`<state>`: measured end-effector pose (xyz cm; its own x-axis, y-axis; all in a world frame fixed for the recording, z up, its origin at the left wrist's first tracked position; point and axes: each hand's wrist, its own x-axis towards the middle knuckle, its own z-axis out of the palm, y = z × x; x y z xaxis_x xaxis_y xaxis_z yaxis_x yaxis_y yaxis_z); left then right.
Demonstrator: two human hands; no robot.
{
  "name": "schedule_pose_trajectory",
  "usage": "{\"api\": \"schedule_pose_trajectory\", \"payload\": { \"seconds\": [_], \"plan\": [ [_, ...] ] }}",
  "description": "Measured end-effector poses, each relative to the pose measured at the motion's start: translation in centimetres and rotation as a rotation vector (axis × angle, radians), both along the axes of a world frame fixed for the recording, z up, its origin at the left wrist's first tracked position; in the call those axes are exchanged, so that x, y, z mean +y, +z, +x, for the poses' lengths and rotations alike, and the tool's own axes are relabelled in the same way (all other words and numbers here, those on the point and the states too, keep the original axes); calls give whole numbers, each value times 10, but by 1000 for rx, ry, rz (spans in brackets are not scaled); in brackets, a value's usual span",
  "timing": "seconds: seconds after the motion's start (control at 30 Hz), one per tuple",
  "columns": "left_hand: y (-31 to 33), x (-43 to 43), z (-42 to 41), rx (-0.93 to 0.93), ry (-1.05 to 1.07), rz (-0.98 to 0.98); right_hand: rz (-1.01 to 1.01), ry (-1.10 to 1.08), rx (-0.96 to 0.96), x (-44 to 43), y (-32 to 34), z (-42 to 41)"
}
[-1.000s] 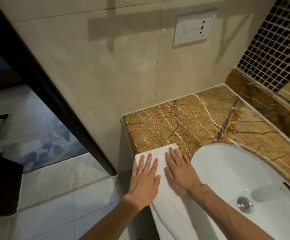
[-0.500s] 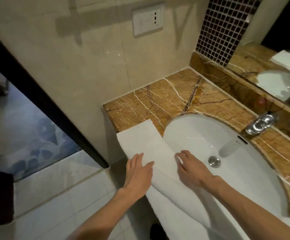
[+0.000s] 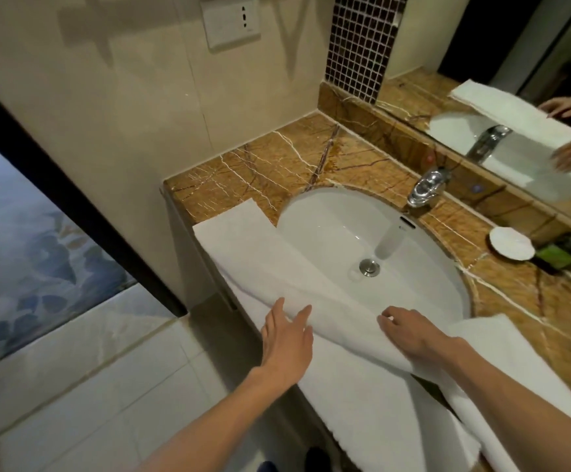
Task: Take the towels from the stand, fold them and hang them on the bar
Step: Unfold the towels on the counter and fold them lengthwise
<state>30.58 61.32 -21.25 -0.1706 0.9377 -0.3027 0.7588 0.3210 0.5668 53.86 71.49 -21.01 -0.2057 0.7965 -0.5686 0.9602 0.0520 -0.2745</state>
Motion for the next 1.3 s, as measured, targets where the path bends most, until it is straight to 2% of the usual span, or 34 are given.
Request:
{"api": "schedule_pose_trajectory", "payload": {
  "seconds": [0.13, 0.3, 0.47, 0.57, 0.67, 0.83, 1.0, 1.1, 1.2, 1.3],
  "plan": [
    [3, -10, 32, -233, 155, 56, 37, 18, 55, -5, 2, 8],
    [8, -3, 63, -639, 650, 102, 88, 155, 37, -9, 0, 9],
    [5, 10, 77, -885, 924, -16, 129, 262, 113, -3, 3, 16],
    [2, 13, 76, -1045, 953, -6, 139, 263, 200, 0, 9, 16],
    [3, 11, 75, -1141, 951, 8, 85, 169, 295, 6, 19, 12],
    [12, 7, 77, -1381, 991, 10, -279, -206, 580, 13, 36, -6],
    [18, -2, 83, -1538, 1031, -122, -554, -499, 543, 14, 56, -23],
    [22, -6, 85, -1662, 966, -205, -727, -577, 658, 7, 59, -30],
    [25, -6, 85, -1664, 853, -232, -953, -619, 775, -7, 59, -37],
    [26, -6, 84, -1605, 853, -192, -936, -616, 785, -17, 57, -43]
  ]
}}
